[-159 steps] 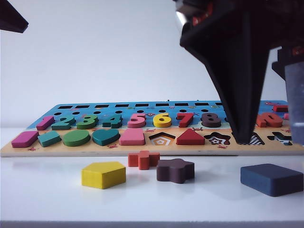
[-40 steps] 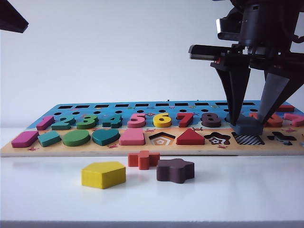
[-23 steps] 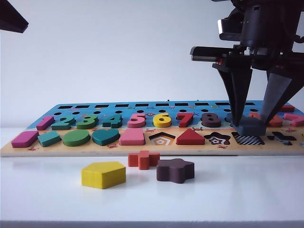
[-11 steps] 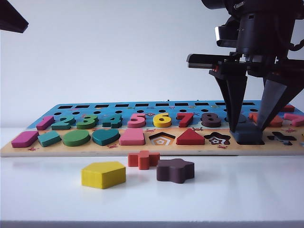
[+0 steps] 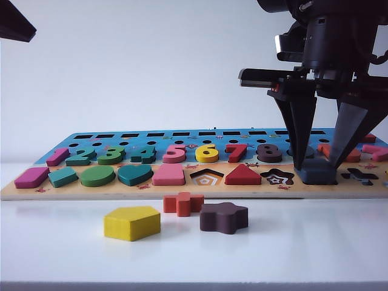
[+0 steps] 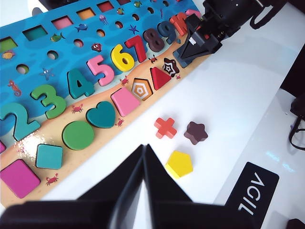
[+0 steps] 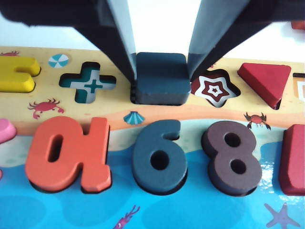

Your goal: Insert the cube into the slot.

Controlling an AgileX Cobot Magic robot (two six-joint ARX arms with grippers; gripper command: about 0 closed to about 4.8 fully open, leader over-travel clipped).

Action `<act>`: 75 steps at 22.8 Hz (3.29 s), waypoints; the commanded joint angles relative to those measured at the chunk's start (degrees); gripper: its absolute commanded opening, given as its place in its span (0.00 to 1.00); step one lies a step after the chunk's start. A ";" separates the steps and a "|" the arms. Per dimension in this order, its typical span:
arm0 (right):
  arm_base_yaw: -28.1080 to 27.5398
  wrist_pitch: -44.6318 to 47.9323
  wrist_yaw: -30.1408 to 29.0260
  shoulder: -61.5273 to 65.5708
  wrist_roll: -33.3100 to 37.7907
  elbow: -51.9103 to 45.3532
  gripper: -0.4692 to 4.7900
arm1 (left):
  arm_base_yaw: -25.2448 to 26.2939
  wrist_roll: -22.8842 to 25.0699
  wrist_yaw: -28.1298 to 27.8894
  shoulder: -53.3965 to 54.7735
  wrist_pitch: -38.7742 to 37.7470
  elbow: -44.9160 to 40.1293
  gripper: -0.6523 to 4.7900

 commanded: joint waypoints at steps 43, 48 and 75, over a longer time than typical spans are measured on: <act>0.07 0.76 0.96 -0.04 0.63 0.13 0.08 | -0.02 0.28 0.46 -0.09 0.98 0.20 0.14; 0.07 0.79 1.66 -0.04 0.61 0.13 0.08 | -0.02 0.28 0.46 -0.09 0.98 0.20 0.14; 0.07 -0.07 1.42 -0.04 0.59 0.11 0.24 | -0.02 0.28 0.46 -0.09 0.98 0.20 0.14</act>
